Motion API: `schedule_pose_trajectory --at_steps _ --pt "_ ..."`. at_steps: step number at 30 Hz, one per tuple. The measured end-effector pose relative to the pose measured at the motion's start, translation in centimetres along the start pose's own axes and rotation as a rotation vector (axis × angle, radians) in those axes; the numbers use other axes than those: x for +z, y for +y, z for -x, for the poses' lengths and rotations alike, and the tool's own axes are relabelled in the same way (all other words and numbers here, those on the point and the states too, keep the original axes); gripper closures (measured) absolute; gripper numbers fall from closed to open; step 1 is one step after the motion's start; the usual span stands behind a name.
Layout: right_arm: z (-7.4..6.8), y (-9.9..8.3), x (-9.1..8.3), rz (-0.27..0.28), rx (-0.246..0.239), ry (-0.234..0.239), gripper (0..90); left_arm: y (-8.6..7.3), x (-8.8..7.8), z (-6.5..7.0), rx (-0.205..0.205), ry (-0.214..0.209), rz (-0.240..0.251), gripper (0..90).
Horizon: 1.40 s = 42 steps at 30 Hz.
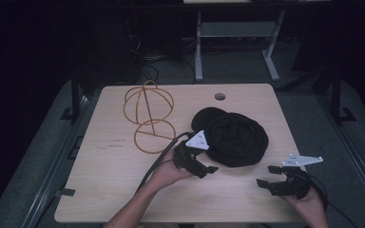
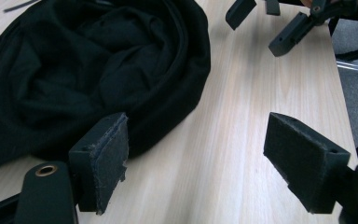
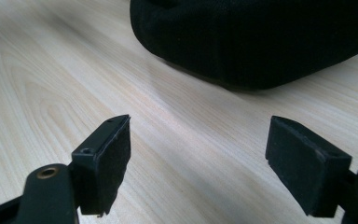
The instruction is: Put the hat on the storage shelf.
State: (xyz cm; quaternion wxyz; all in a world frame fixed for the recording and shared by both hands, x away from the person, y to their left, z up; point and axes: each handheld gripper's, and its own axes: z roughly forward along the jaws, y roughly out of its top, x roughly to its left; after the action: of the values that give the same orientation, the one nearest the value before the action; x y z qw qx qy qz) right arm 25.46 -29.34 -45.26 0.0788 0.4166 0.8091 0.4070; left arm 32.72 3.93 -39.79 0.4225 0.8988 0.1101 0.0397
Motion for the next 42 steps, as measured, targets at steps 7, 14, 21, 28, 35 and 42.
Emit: schedule_pose_trajectory --at_steps 7,14,21,28,35,42 --pt "0.0 0.0 -0.1 0.007 -0.001 0.002 21.9 1.3 1.8 -0.8 0.006 -0.021 -0.009 21.6" --pt "0.0 0.0 -0.2 0.014 -0.001 -0.001 21.9 2.2 3.6 -1.4 0.015 -0.043 -0.022 22.0" --pt "0.1 0.0 -0.4 0.019 -0.006 -0.007 21.9 2.9 5.5 -1.7 0.027 -0.023 -0.067 22.6" --pt "0.1 0.0 -0.3 0.017 -0.003 -0.002 21.7 2.7 7.1 -2.3 0.021 -0.059 -0.109 27.1" --pt "0.1 0.0 -0.3 0.015 -0.003 -0.001 21.8 2.8 8.3 -2.2 0.03 -0.071 -0.152 31.3" --pt "0.1 0.0 -0.2 0.013 -0.002 -0.001 21.7 2.6 9.0 -2.4 0.036 -0.06 -0.188 40.3"
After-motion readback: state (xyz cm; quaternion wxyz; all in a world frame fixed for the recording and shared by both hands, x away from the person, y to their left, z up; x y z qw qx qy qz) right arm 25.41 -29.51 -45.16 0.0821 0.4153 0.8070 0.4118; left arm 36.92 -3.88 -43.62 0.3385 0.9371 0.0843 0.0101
